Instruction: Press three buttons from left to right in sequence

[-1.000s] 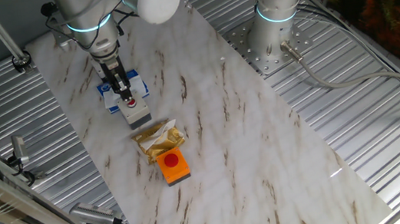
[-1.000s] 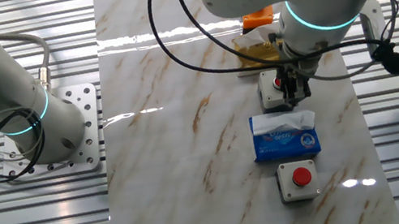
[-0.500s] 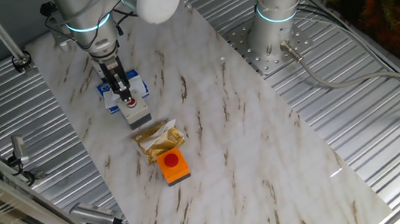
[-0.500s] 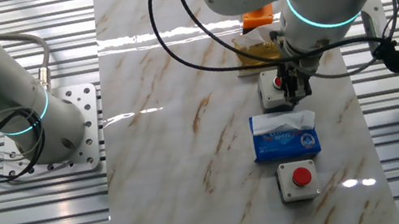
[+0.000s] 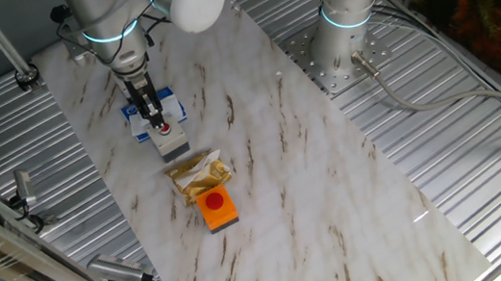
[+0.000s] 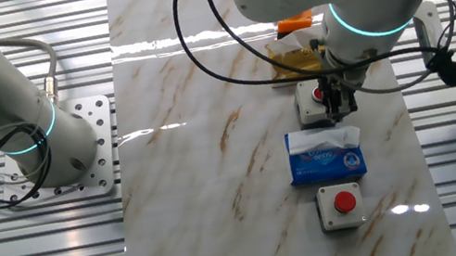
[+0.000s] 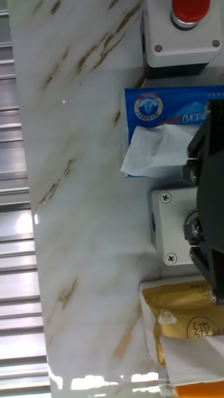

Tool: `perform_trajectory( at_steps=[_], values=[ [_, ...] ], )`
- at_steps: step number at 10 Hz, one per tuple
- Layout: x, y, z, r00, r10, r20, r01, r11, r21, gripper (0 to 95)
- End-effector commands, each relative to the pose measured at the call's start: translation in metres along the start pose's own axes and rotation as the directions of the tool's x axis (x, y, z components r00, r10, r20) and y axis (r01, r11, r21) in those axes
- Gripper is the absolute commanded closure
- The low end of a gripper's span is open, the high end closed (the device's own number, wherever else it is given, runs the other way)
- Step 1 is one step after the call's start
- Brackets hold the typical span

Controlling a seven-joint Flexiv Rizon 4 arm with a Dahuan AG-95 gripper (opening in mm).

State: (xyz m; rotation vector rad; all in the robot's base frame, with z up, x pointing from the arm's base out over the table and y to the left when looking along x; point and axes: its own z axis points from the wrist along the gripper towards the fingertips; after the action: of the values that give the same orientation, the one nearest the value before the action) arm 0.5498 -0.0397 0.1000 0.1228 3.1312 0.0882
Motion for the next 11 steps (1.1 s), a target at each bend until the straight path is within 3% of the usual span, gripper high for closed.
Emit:
perform_trajectory(
  at_steps=[1, 11],
  values=[
    [0.0005, -0.0002, 0.0003, 1.000, -0.002, 0.002, 0.002, 1.000, 0.001, 57.0],
    [0.0031, 0.0020, -0.0044, 1.000, -0.002, -0.006, 0.002, 1.000, 0.007, 57.0]
  ],
)
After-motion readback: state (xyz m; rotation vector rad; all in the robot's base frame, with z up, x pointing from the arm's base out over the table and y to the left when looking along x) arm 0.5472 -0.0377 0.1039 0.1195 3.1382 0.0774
